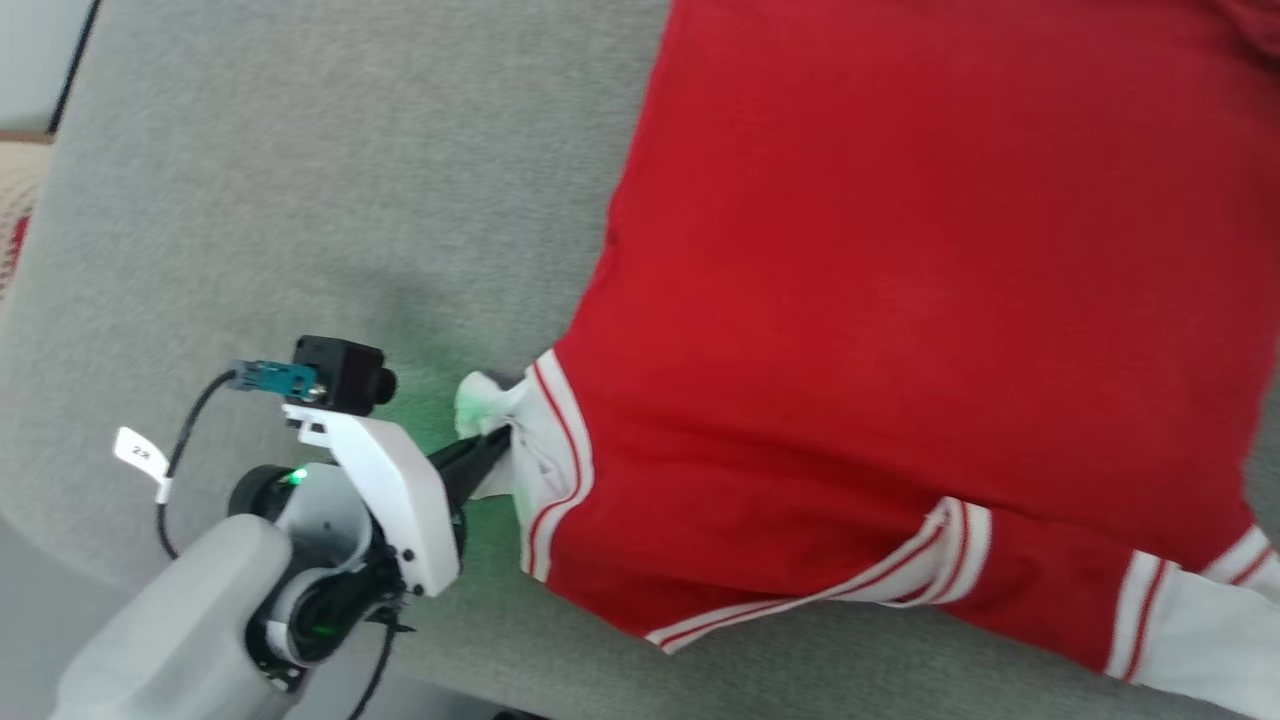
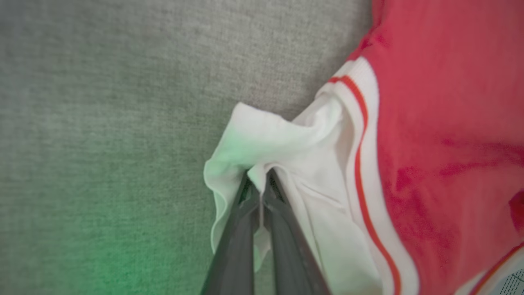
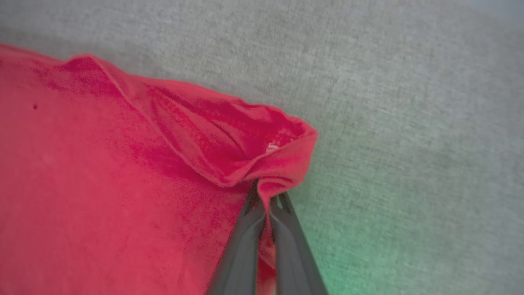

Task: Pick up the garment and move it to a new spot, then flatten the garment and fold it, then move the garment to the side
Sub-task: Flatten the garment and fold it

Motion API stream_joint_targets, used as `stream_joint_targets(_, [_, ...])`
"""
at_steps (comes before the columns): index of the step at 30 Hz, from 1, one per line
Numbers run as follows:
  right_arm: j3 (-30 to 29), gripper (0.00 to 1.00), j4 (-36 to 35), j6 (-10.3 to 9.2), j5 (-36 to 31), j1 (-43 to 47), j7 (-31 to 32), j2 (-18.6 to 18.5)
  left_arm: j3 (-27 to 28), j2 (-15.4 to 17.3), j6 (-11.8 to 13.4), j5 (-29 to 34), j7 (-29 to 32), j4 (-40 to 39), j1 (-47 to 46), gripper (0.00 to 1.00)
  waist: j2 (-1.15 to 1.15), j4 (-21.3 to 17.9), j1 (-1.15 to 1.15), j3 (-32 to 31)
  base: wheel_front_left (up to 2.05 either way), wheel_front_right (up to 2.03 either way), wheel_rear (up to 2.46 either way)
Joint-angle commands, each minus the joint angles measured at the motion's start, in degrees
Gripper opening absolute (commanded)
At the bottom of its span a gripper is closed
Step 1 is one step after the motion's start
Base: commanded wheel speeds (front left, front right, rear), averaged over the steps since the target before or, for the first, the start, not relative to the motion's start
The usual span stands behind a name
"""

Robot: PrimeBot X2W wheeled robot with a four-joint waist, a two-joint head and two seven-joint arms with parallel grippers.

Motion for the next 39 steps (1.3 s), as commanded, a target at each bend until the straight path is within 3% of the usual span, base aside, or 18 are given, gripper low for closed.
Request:
stream_joint_targets(1, [1.4,0.00,1.3,-0.14,0.4,4.6,1.0,0.1,0.2,0.1,2.0,0.4,-0.2,2.8,0.0,0.00,-0.01,-1.4,0.00,-0.9,0.00,0.00,0.00])
stream_joint_targets(9, [11.3,0.00,-14.8,-0.13,10.2,8.9,-1.9,-3.2,2.1,3.3,3.2,0.5,-1.2,1.0,1.0,0.00,-0.01,-8.1,0.00,-3.9,0.00,0.00,0.00])
stream_joint_targets(14, [13.7,0.00,-25.7,-0.13,16.3,15.6,-1.6,-5.7,2.8,5.1,4.0,0.2,-0.9,-0.5,1.7,0.00,-0.01,-12.2,0.00,-6.0,0.00,0.00,0.00])
stream_joint_targets(22, [9.7,0.00,-43.4,-0.13,21.2,30.7,1.3,-7.8,3.7,8.0,5.5,-0.2,-0.1,-2.9,3.3,0.00,-0.01,-17.3,0.00,-8.2,0.00,0.00,0.00])
stream_joint_targets(27, [4.1,0.00,-51.8,-0.13,21.5,42.2,4.3,-5.6,4.0,9.0,6.1,-0.2,0.3,-4.0,3.4,0.00,-0.01,-18.9,0.00,-8.4,0.00,0.00,0.00])
stream_joint_targets(32, [-0.2,0.00,-54.6,-0.11,19.6,51.4,4.1,-1.9,3.8,9.1,6.2,0.0,1.0,-4.3,2.3,0.00,-0.01,-19.1,0.00,-8.1,0.00,0.00,0.00])
stream_joint_targets(37, [-0.3,0.00,-48.9,-0.11,18.0,54.5,-0.8,1.6,3.5,8.6,5.8,0.1,1.3,-3.8,1.8,0.00,-0.01,-18.7,0.00,-7.8,0.00,0.00,0.00])
stream_joint_targets(38, [-0.2,0.02,-47.0,-0.14,17.4,54.3,-2.1,2.0,3.5,8.6,5.7,0.1,1.2,-3.6,1.8,0.00,-0.01,-18.6,0.00,-7.8,0.00,0.00,0.00])
stream_joint_targets(39, [0.1,0.34,-45.4,-0.20,16.8,53.8,-3.5,2.0,3.4,8.5,5.6,0.1,1.2,-3.4,1.7,0.00,-0.01,-18.5,0.00,-7.8,0.00,0.00,0.00])
